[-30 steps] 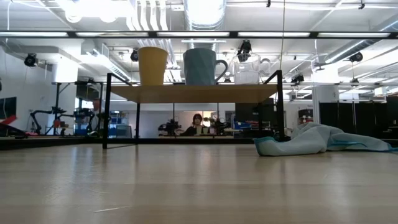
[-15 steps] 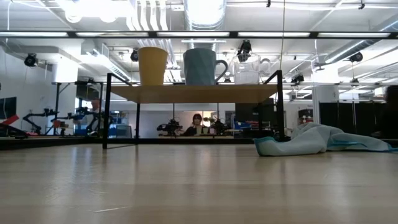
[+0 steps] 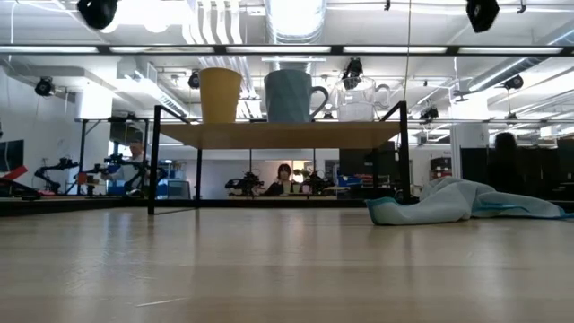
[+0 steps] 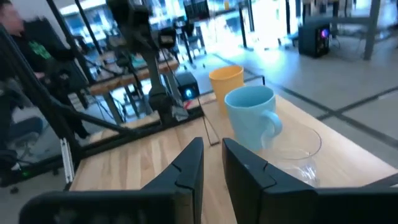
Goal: Stack small to large cups/mugs on shelf
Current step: Return to Home Position
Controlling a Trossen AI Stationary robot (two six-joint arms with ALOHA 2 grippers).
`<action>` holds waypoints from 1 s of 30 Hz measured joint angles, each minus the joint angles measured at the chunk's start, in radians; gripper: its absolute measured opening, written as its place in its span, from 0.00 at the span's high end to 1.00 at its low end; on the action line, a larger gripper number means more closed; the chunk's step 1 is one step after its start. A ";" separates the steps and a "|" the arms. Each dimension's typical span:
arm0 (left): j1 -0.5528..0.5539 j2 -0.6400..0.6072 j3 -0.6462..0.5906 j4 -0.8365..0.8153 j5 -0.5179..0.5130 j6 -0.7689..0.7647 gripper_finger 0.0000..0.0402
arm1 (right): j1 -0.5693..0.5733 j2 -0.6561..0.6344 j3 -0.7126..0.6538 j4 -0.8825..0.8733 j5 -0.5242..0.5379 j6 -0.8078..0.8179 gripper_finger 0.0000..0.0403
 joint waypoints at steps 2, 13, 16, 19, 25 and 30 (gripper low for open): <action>0.000 -0.063 -0.055 0.034 -0.019 -0.001 0.85 | 0.000 -0.053 -0.056 0.028 0.000 0.002 0.87; 0.001 -0.355 -0.281 0.147 -0.014 0.077 0.85 | 0.000 -0.267 -0.302 0.206 -0.020 -0.014 0.87; 0.001 -0.416 -0.320 0.153 -0.014 0.086 0.85 | 0.000 -0.299 -0.329 0.238 -0.020 -0.014 0.87; 0.001 -0.468 -0.352 0.147 -0.011 0.128 0.85 | 0.000 -0.326 -0.353 0.235 -0.021 -0.021 0.87; 0.001 -0.510 -0.382 0.134 -0.012 0.198 0.85 | 0.000 -0.382 -0.417 0.246 -0.021 -0.009 0.87; 0.001 -0.511 -0.408 0.129 -0.023 0.203 0.85 | 0.000 -0.450 -0.515 0.373 -0.019 -0.003 0.87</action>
